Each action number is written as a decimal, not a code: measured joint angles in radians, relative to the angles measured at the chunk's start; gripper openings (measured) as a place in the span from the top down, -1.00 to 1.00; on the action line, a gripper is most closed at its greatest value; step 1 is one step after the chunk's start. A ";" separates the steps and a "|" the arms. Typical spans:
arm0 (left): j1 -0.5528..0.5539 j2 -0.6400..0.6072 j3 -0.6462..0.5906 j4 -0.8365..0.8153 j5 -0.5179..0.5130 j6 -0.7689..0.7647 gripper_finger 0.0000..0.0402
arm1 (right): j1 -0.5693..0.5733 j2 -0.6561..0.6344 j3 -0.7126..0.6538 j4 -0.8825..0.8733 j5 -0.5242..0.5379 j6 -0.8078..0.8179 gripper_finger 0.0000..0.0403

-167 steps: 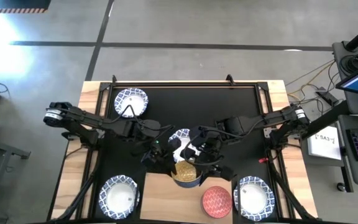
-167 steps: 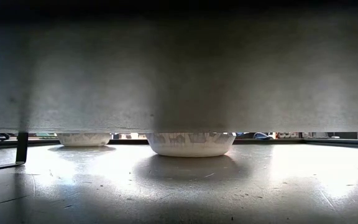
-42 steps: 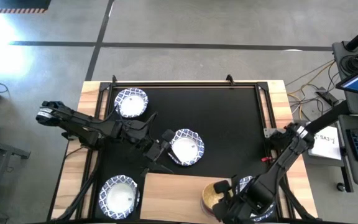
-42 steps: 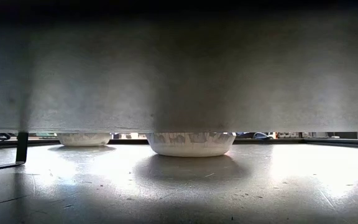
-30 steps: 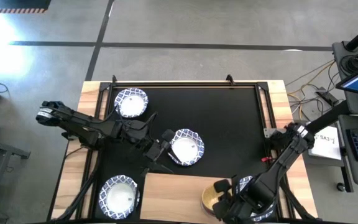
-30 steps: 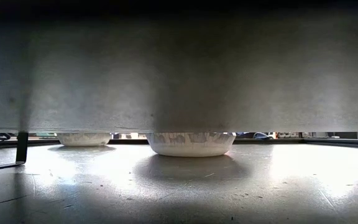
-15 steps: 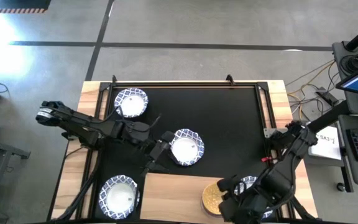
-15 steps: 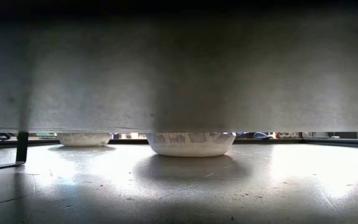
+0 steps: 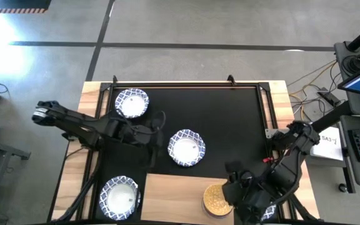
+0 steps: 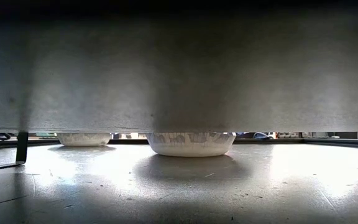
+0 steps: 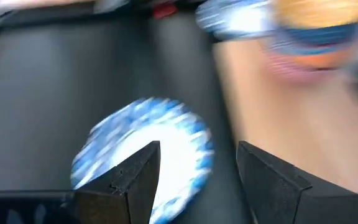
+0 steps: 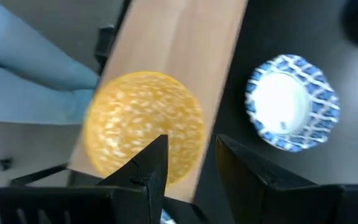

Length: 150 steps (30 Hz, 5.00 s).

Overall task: Place and stack bowls onto a shelf
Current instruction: Put the large white bowl on the shelf

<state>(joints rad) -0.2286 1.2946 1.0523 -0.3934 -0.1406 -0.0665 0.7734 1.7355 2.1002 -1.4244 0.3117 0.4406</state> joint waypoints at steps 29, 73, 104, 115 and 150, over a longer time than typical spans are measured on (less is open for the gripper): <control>0.591 0.046 -0.063 -0.653 -0.058 -0.213 0.03 | -0.183 -0.015 0.000 -0.147 0.004 -0.040 0.38; 0.715 0.154 -0.136 -0.524 0.034 -0.099 0.98 | -0.183 -0.024 0.000 -0.147 0.004 -0.060 0.38; -0.052 0.015 0.174 -0.279 -0.064 -0.285 1.00 | -0.183 -0.026 0.000 -0.146 0.003 -0.085 0.38; -0.324 0.357 0.492 -0.529 -0.146 -0.510 1.00 | -0.182 -0.026 0.000 -0.147 0.003 -0.085 0.38; -0.516 0.783 0.948 -0.771 -0.005 -0.627 0.65 | -0.182 -0.026 0.000 -0.147 0.003 -0.075 0.38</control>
<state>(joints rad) -0.7449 2.0778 2.0004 -1.1639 -0.1454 -0.6933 0.5911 1.7092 2.1002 -1.5711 0.3145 0.3653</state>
